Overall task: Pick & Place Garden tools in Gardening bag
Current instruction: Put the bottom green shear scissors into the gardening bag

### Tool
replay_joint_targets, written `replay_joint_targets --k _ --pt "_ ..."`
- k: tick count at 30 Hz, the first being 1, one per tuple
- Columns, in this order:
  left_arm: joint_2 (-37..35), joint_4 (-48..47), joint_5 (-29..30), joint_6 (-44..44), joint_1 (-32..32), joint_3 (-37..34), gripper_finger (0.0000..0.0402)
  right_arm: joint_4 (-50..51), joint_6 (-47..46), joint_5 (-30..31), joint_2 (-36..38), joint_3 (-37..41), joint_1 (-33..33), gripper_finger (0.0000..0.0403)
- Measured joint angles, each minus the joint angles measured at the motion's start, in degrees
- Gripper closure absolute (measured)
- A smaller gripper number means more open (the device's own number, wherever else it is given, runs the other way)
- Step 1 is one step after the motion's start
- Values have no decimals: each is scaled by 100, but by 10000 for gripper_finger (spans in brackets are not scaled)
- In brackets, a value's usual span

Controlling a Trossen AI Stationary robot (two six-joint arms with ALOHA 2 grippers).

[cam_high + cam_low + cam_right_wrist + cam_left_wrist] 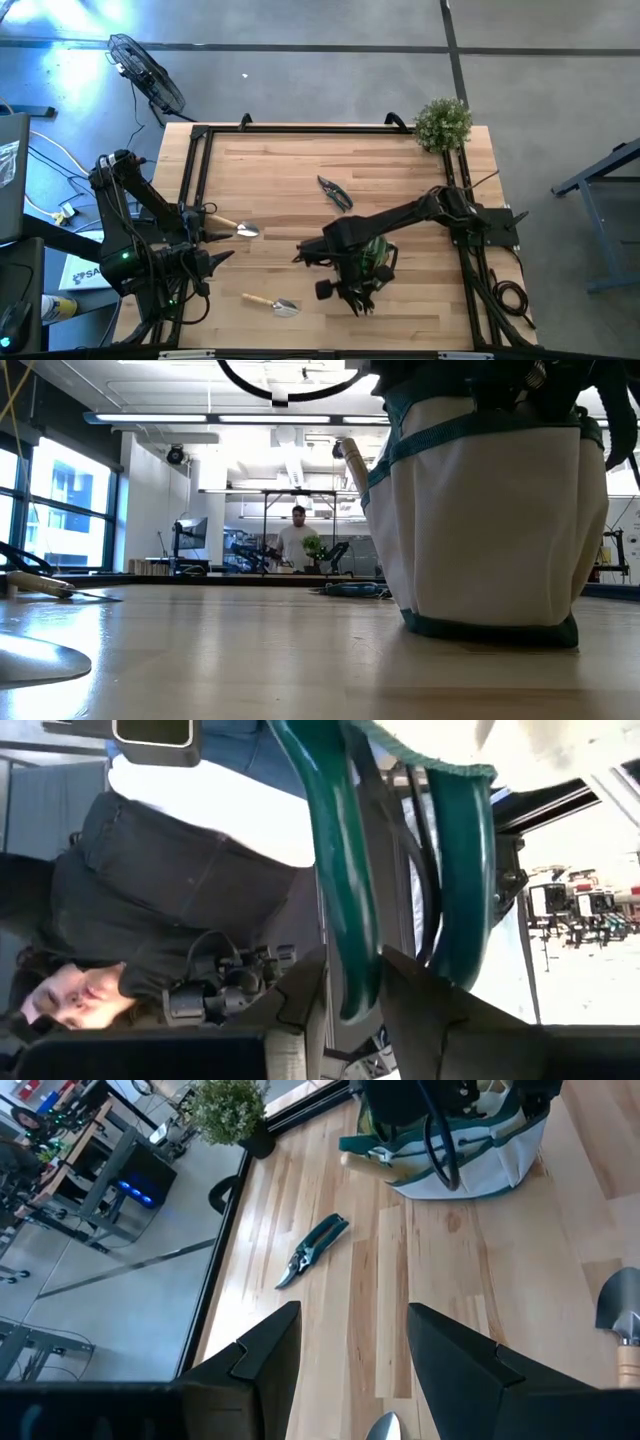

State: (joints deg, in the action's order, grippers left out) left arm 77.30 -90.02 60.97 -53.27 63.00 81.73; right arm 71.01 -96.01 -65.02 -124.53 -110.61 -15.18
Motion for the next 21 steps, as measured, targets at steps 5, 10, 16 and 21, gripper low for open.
replay_joint_targets --k 5,10,16,21 --pt "0 0 2 0 0 0 227 -17 26 -50 4 0 11 324" --pt "0 2 2 0 1 0 227 -17 258 -14 32 0 58 323" --pt "2 0 4 -1 0 0 227 15 143 107 188 -2 84 323" --pt "2 0 4 0 0 0 227 251 -138 715 398 -9 157 323"
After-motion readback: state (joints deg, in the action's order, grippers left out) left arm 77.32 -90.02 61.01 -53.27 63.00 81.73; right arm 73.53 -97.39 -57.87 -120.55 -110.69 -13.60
